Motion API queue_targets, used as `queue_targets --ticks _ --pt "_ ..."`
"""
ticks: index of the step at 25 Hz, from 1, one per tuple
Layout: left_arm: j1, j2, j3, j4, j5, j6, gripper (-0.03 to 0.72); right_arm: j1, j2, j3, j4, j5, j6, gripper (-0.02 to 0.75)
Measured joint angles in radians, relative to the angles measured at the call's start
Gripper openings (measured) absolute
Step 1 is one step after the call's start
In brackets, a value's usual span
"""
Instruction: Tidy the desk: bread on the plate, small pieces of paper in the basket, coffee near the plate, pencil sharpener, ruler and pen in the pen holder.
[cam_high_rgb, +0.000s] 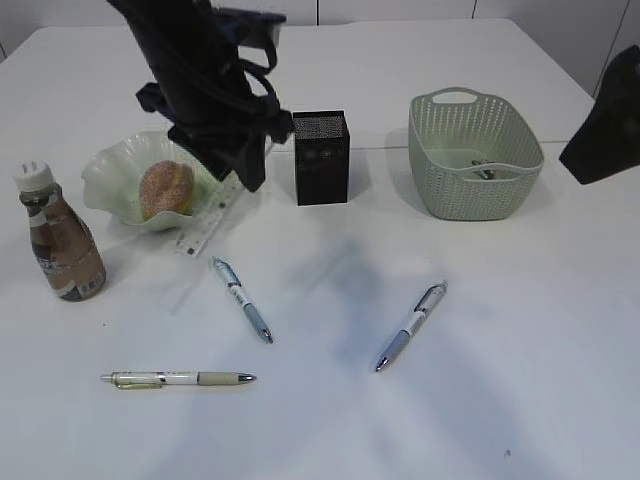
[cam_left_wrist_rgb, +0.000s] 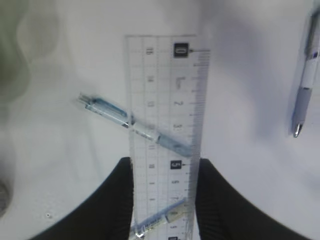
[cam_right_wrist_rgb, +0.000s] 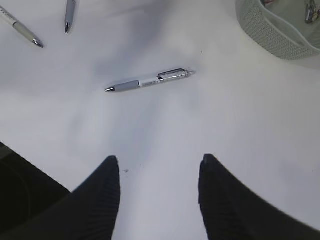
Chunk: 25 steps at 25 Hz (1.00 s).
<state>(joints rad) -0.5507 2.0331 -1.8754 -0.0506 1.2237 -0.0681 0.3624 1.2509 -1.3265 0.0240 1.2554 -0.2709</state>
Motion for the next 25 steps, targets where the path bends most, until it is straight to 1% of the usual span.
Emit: queue_targets --ticks 4,6,14,20,25 --pt "0.0 -0.043 -0.054 0.026 0.002 0.0 0.244 0.0 0.0 0.0 0.0 0.0 0.0 0.407" --pt "0.0 -0.062 -0.071 0.039 -0.028 0.0 0.244 0.0 0.0 0.0 0.0 0.0 0.0 0.406" --pt "0.0 -0.136 -0.078 0.107 -0.263 0.007 0.244 0.0 0.0 0.0 0.0 0.0 0.0 0.407" --pt "0.0 -0.14 -0.078 0.131 -0.456 0.008 0.244 0.0 0.0 0.0 0.0 0.0 0.0 0.406" --pt "0.0 -0.14 -0.078 0.161 -0.562 0.008 0.244 0.0 0.0 0.0 0.0 0.0 0.0 0.406"
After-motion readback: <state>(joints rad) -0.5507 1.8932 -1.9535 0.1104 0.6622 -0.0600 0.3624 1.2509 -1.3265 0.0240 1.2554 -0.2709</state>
